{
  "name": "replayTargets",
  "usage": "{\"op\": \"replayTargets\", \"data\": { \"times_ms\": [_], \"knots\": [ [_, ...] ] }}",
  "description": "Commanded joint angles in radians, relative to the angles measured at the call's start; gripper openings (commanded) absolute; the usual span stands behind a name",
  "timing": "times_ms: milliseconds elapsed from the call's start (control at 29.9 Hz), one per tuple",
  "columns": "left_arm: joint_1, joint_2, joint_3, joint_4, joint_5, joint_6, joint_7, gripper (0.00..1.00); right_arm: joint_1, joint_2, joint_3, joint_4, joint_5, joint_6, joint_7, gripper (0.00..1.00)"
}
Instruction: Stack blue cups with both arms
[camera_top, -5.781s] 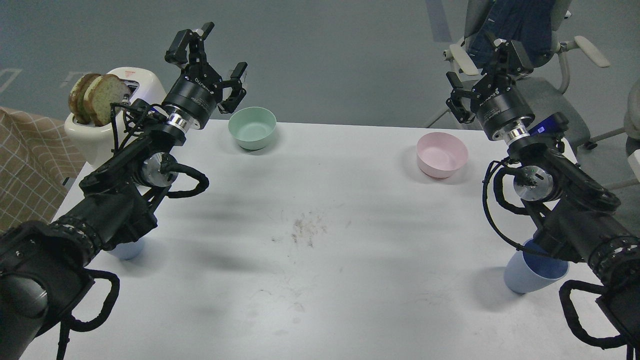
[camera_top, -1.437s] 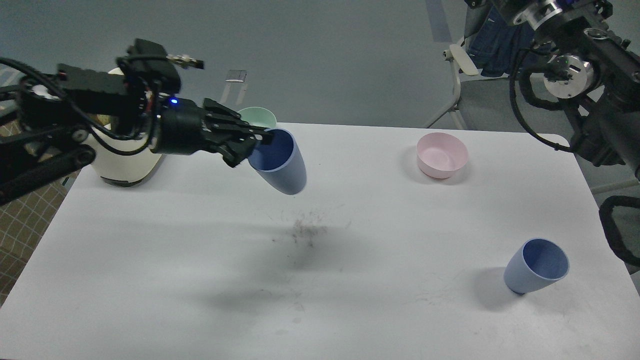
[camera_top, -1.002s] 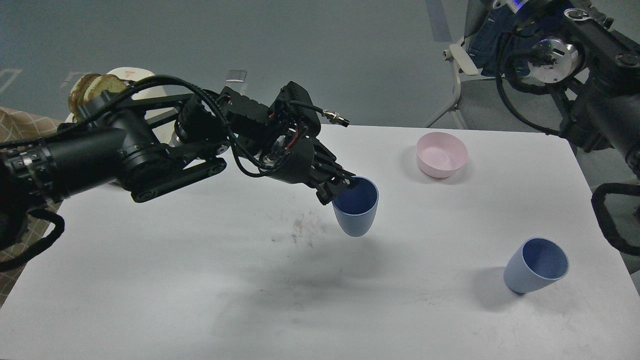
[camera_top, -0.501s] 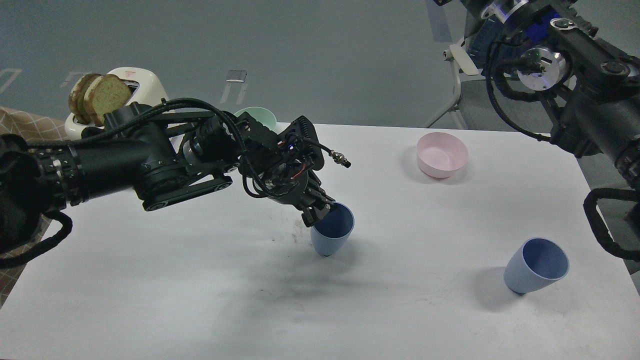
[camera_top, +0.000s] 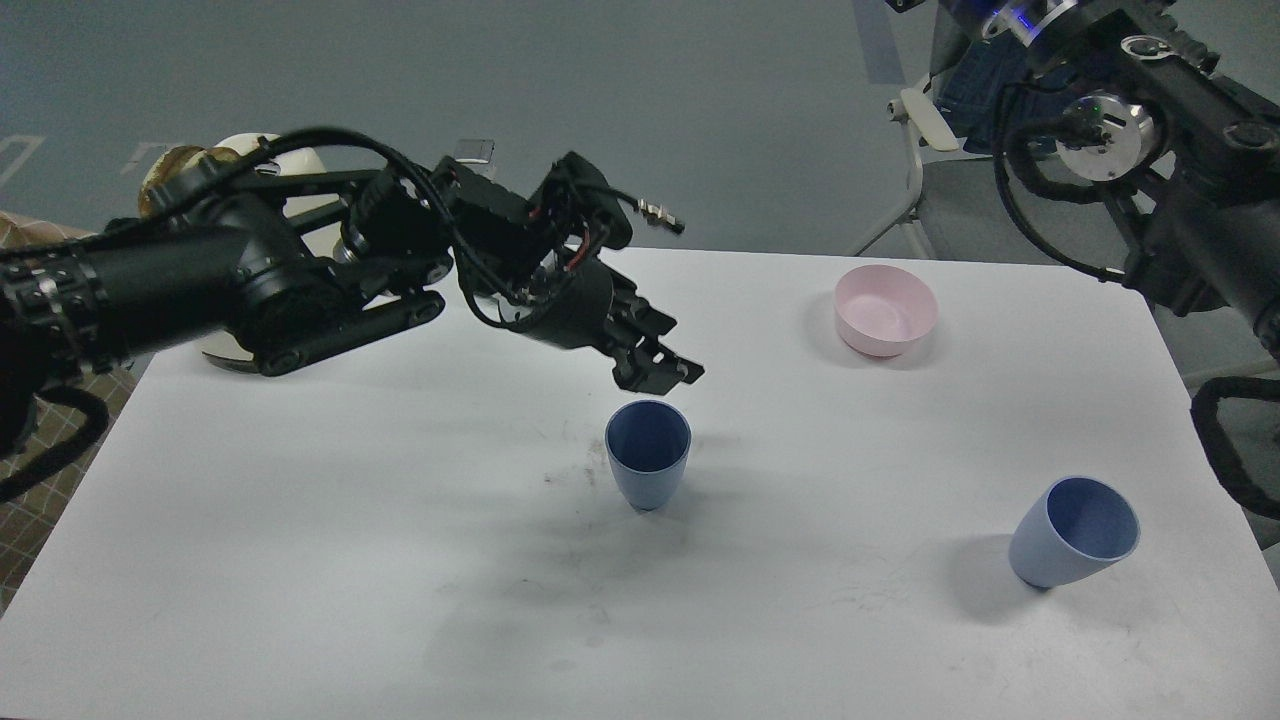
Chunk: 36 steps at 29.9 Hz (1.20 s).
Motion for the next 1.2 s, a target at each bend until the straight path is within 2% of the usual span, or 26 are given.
{"op": "replayTargets", "data": {
  "times_ms": [0,134,200,334,401,601,769,902,1170],
  "knots": [
    [-0.056,0.055,-0.061,0.002,-0.225,-0.001,0.0,0.97,0.007,-0.058,-0.063,0.031,0.001,0.0,0.0,1.0],
    [-0.073,0.138,-0.146,0.048,-0.605,-0.001,0.0,0.97,0.021,-0.232,-0.215,0.201,-0.016,0.0,0.0,1.0],
    [-0.066,0.154,-0.169,0.08,-0.706,0.005,0.0,0.97,0.032,-0.292,-0.263,0.252,-0.037,0.0,0.0,1.0],
    [0.011,0.167,-0.226,0.198,-1.023,0.028,0.019,0.97,0.058,-0.525,-0.373,0.436,-0.195,0.0,0.0,1.0],
    [0.033,0.166,-0.244,0.228,-1.097,0.037,0.021,0.97,0.058,-0.597,-0.395,0.496,-0.27,0.0,0.0,1.0],
    [0.083,0.158,-0.258,0.246,-1.188,0.045,0.018,0.97,0.018,-0.948,-0.5,0.806,-0.685,0.0,0.0,1.0],
    [0.096,0.126,-0.258,0.241,-1.186,0.045,0.016,0.97,-0.132,-1.087,-0.524,0.909,-0.916,-0.008,0.0,1.0],
    [0.096,0.097,-0.259,0.241,-1.183,0.045,0.016,0.97,-0.23,-1.168,-0.524,0.962,-1.065,-0.077,0.0,1.0],
    [0.097,0.077,-0.258,0.238,-1.174,0.045,0.016,0.97,-0.324,-1.187,-0.557,0.989,-1.09,-0.235,0.0,1.0]
  ]
}}
